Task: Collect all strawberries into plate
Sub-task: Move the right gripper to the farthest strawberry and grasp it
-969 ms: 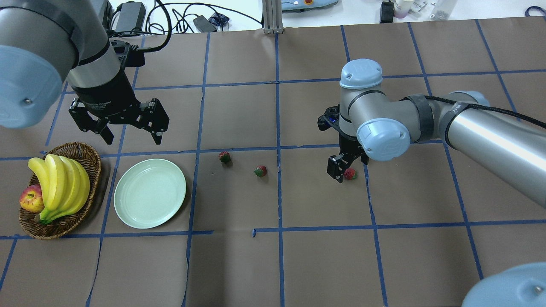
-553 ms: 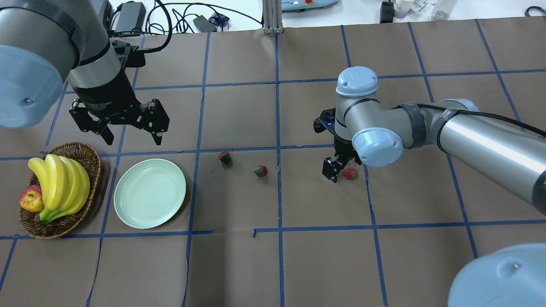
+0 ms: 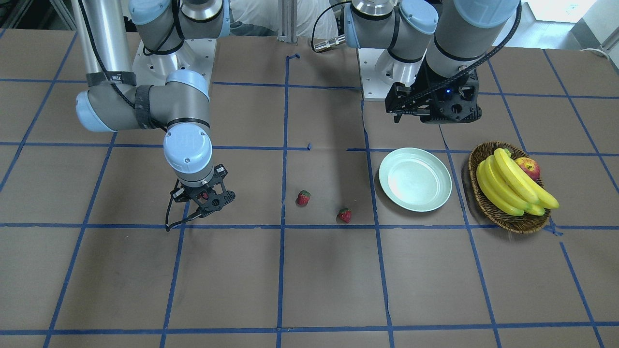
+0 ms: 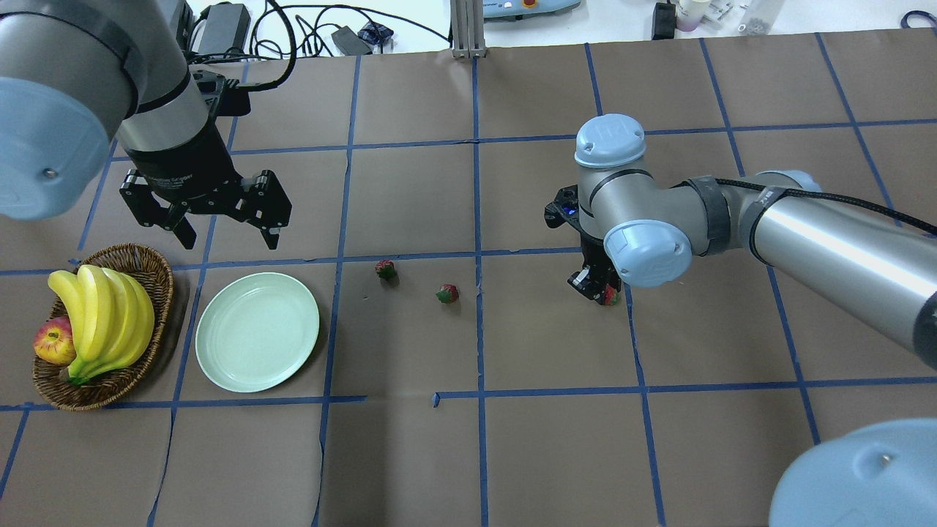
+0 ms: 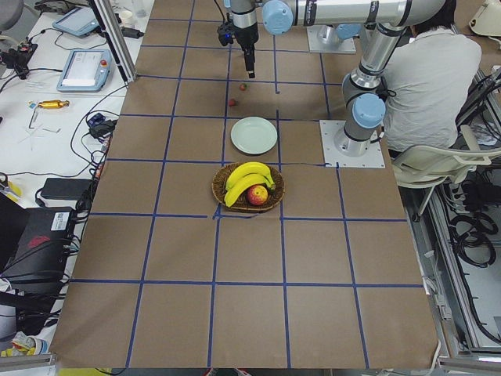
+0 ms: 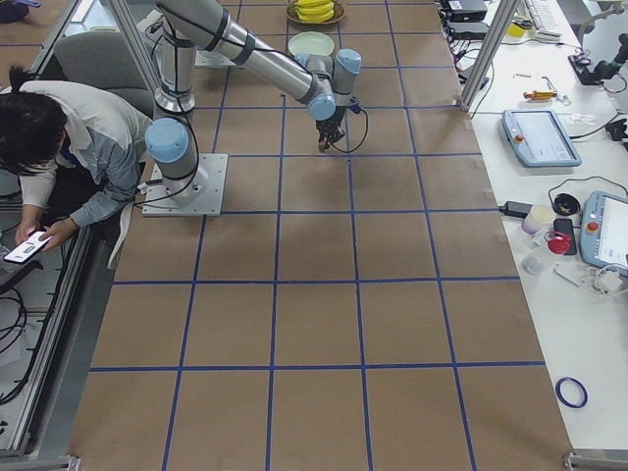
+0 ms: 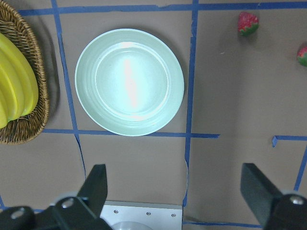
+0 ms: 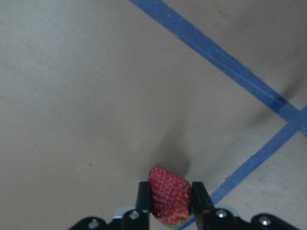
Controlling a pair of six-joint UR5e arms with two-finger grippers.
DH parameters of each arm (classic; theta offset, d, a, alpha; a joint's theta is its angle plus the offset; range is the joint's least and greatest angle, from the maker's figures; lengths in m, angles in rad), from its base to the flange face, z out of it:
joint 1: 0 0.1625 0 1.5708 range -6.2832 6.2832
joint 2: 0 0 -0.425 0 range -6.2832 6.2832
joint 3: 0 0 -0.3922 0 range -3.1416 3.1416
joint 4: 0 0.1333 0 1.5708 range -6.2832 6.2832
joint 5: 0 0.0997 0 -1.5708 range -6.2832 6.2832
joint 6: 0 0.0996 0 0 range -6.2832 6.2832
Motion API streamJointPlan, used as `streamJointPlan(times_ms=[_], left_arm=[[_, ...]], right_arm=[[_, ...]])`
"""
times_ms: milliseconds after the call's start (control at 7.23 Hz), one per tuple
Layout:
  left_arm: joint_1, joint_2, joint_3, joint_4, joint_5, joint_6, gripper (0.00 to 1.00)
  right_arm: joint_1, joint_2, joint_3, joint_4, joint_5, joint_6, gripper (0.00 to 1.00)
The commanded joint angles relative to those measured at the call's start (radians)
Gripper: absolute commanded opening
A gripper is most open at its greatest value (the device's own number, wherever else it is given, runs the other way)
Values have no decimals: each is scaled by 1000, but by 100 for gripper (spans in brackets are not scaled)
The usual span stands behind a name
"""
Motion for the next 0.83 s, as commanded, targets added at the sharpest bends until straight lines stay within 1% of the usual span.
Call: streamJointPlan(times_ms=[0, 138, 277, 415, 553, 692], left_arm=[[0, 0, 0, 0, 2, 0, 100], [0, 0, 0, 0, 2, 0, 100], [0, 0, 0, 0, 2, 0, 100], [0, 0, 0, 0, 0, 0, 100], [0, 0, 0, 0, 0, 0, 100], [0, 0, 0, 0, 0, 0, 100]], right_arm=[[-2, -4, -8, -2, -4, 8, 0], [-2, -10, -18, -4, -7, 8, 0], [-2, -25, -49, -5, 2, 8, 0], [0, -36, -113, 1, 20, 27, 0], [14, -36, -162, 19, 72, 165, 0], [53, -33, -176, 13, 79, 204, 0]])
